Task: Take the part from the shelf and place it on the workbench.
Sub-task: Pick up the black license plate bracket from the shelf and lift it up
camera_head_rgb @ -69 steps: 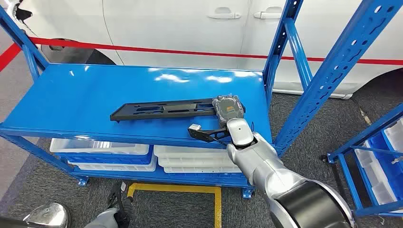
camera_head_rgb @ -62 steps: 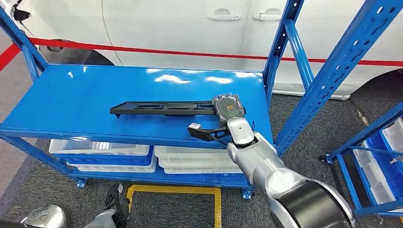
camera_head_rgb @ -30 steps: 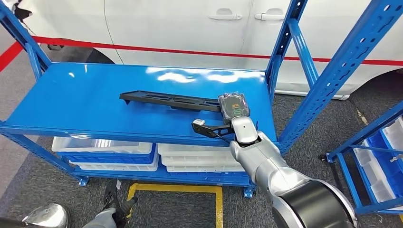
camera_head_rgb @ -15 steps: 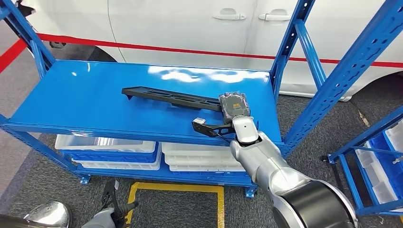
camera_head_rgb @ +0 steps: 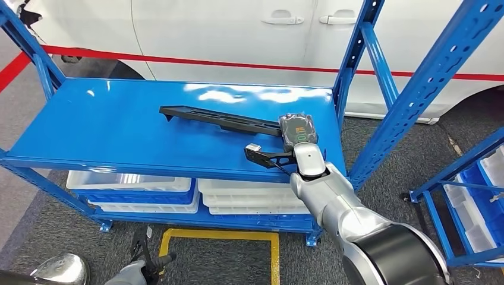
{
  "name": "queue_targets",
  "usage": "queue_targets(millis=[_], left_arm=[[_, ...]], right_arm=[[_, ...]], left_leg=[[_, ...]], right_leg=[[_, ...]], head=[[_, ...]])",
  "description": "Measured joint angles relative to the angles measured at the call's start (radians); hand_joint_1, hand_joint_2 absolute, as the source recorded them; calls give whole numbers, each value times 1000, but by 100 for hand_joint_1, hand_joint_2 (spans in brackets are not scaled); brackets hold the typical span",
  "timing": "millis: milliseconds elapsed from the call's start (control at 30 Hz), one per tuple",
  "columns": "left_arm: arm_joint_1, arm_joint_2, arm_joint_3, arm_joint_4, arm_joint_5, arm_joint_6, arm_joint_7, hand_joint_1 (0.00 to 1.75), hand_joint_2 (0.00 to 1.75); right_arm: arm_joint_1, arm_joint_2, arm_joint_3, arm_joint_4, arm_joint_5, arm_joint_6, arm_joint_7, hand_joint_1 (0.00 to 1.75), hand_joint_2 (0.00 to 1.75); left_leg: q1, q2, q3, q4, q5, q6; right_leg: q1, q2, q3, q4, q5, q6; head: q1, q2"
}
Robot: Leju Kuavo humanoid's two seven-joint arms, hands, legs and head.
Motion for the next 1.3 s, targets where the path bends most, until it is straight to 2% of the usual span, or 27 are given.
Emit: queue_targets(millis=[100,167,200,267,300,333,367,433,467,500,533,600,667,700,767,800,833,867,933,967,1000,1033,1100,1167,1200,1300], left_arm=[[0,0,0,0,-3,1,3,0,175],[-2,-1,0,0,-5,2,3,0,175],[-4,-1,0,0,-6,2,3,0,175],[-4,-1,0,0,-7,3,3,0,175],[-4,-1,0,0,-8,3,4,0,175],[-3,-1,0,0,-9,3,5,0,175],[-3,-1,0,0,-9,3,6,0,175],[-4,-1,0,0,-11,3,8,0,175],[-5,-1,0,0,-12,3,9,0,175],[-5,-2,0,0,-12,4,10,0,175],[-6,-2,0,0,-13,4,12,0,175],[-7,-2,-1,0,-16,5,17,0,175],[-8,-2,-1,0,-19,5,20,0,175],[-9,-1,-2,0,-21,5,21,0,175],[-8,-2,-2,0,-24,5,23,0,175],[-7,-2,-2,0,-26,5,24,0,175],[-7,-2,-2,0,-27,5,26,0,175],[-7,-1,-2,0,-28,5,27,0,175],[-9,-1,-3,0,-29,4,27,0,175],[-11,-1,-3,0,-29,3,27,0,175],[-12,-1,-3,0,-29,2,28,0,175],[-12,-1,-3,0,-29,2,28,0,175],[-12,-2,-4,0,-31,2,31,0,175],[-13,-3,-4,0,-33,2,32,0,175],[-15,-4,-5,0,-34,2,33,0,175],[-19,-4,-6,0,-34,2,35,0,175]], right_arm=[[-3,-2,-5,0,2,-1,8,175,175],[-6,-4,-10,0,1,-1,8,175,175],[-7,-5,-13,0,0,-1,8,175,175],[-6,-7,-19,0,1,0,10,175,175],[-5,-8,-21,0,3,1,10,175,175],[-5,-9,-23,0,6,0,11,175,175],[-6,-9,-24,0,9,1,12,175,175],[-11,-10,-24,0,14,3,15,175,175],[-15,-10,-25,0,15,6,18,175,175],[-19,-10,-25,0,15,12,22,175,175],[-24,-10,-24,0,15,19,27,175,175],[-38,-10,-23,0,15,41,39,175,175],[-63,-10,-18,0,15,69,52,175,175],[-77,-11,-15,0,15,83,58,175,175],[-102,-12,-10,1,15,105,67,175,175],[-113,-12,-7,1,15,114,70,175,175],[-124,-12,-4,1,15,122,73,175,175],[-135,-12,-1,1,15,128,75,175,175],[-160,-12,4,0,15,136,79,175,175],[-175,-12,7,0,15,139,80,175,175],[-188,-12,10,0,15,141,80,175,175],[-198,-12,13,0,15,143,81,175,175],[-210,-11,18,0,16,144,80,175,175],[-219,-10,22,-1,16,142,79,175,175],[-224,-10,24,-1,16,142,78,175,175],[-231,-10,27,-1,16,141,76,175,175]], left_leg=[[-1,0,5,-16,-1,19],[2,2,8,-22,3,32],[3,3,8,-24,5,38],[1,4,7,-23,5,43],[0,4,7,-22,4,44],[0,3,7,-21,3,45],[0,3,7,-19,2,44],[0,1,8,-16,-1,41],[-2,0,7,-14,-2,37],[-4,0,5,-13,-2,32],[-5,-1,4,-13,-2,27],[-5,-2,2,-16,0,15],[-3,-1,-9,8,-19,5],[-2,-1,-27,48,-44,2],[-1,0,-86,179,-107,-4],[0,0,-113,238,-126,-6],[0,0,-128,267,-127,-7],[0,0,-124,256,-108,-7],[0,1,-72,135,-37,-4],[-2,1,-43,70,-11,-1],[-3,1,-23,24,2,4],[-5,0,-15,2,4,8],[-6,-2,-15,-5,2,17],[-1,-2,-13,-10,5,28],[1,-2,-11,-13,7,34],[1,-1,-9,-14,6,43]], right_leg=[[3,1,-4,0,0,15],[2,1,-19,33,-24,25],[0,1,-40,80,-51,29],[-1,1,-102,212,-111,34],[-2,1,-128,262,-125,35],[-3,1,-138,279,-120,34],[-4,1,-129,255,-95,33],[-4,1,-68,124,-28,26],[-2,1,-40,63,-6,22],[0,1,-23,25,4,19],[3,2,-17,11,3,16],[4,2,-17,7,6,8],[-1,-1,-14,-1,11,-4],[-4,-3,-13,-4,13,-10],[-2,-4,-16,-4,15,-16],[-2,-3,-17,-4,15,-17],[-1,-2,-17,-3,15,-17],[-1,0,-17,-1,14,-17],[-1,1,-16,4,10,-13],[1,2,-19,8,8,-10],[2,2,-23,10,8,-5],[4,3,-27,12,8,-1],[6,3,-31,11,11,7],[5,2,-39,29,-4,16],[4,2,-55,65,-26,20],[1,2,-134,237,-106,27]], head=[[0,0],[1,0],[1,0],[1,0],[1,0],[1,0],[1,0],[1,0],[1,0],[1,0],[1,0],[1,0],[0,0],[0,0],[0,0],[0,0],[0,0],[0,0],[0,0],[0,0],[0,0],[1,0],[1,0],[1,0],[1,0],[1,0]])
